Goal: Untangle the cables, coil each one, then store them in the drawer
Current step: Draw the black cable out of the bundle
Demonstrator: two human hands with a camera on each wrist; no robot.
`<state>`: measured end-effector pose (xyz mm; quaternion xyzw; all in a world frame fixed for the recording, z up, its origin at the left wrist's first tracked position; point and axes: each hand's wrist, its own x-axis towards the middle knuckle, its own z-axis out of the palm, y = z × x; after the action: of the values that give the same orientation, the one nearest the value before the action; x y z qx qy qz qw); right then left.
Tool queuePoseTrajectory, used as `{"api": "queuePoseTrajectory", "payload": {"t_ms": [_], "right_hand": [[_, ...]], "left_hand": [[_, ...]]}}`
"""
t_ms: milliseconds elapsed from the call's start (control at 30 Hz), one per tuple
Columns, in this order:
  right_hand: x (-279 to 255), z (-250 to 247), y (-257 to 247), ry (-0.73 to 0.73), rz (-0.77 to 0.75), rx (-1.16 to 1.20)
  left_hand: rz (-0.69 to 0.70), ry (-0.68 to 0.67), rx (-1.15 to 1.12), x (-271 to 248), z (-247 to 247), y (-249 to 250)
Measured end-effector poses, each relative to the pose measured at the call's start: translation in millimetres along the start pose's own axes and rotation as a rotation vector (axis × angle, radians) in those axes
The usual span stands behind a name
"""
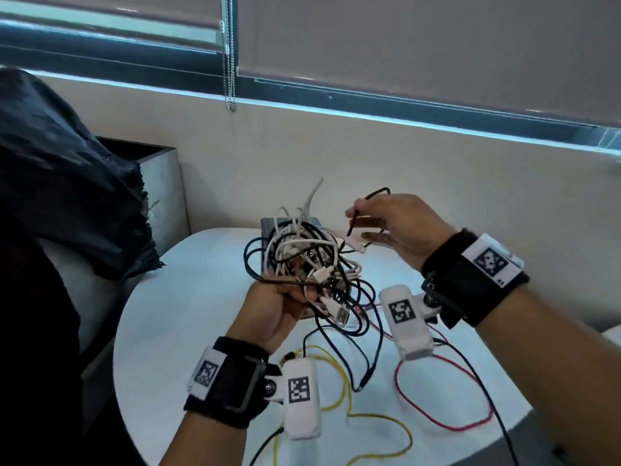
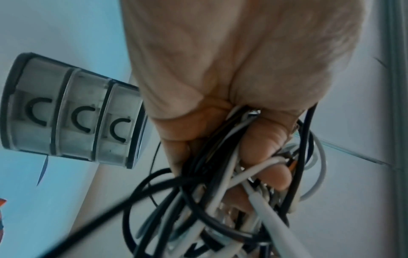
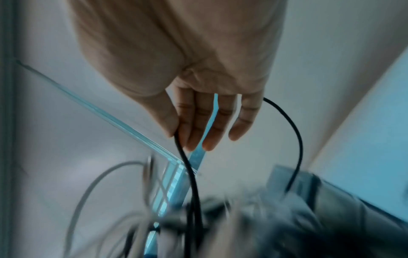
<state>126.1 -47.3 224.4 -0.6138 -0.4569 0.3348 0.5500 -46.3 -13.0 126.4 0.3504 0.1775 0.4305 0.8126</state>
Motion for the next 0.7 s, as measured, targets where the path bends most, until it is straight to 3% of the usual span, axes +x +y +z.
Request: {"api": "queuePoseTrajectory", "payload": {"t_ms": [67,233,467,600,700], "right_hand": [[9,-15,-20,0.072,-0.034,0.039],[36,-69,-62,0.338,-0.061,0.183],[57,-152,-100,0.63,-0.318,-0.132],[67,-198,-116,0.61,-0.297,-0.307],[56,-167,-94,0.594,-0.255,-0.434]], "left_hand": [[0.003,-0.015,0.023,-3,-6,1],[-0.012,0.102,0.103,-10,-42,-8],[-0.091,0.131,0.353,-20,-75,-13],[-0.074,0.167,0.524,-13,-72,-13],[-0.034,0.195,0.448,-6,-64,-16]]}}
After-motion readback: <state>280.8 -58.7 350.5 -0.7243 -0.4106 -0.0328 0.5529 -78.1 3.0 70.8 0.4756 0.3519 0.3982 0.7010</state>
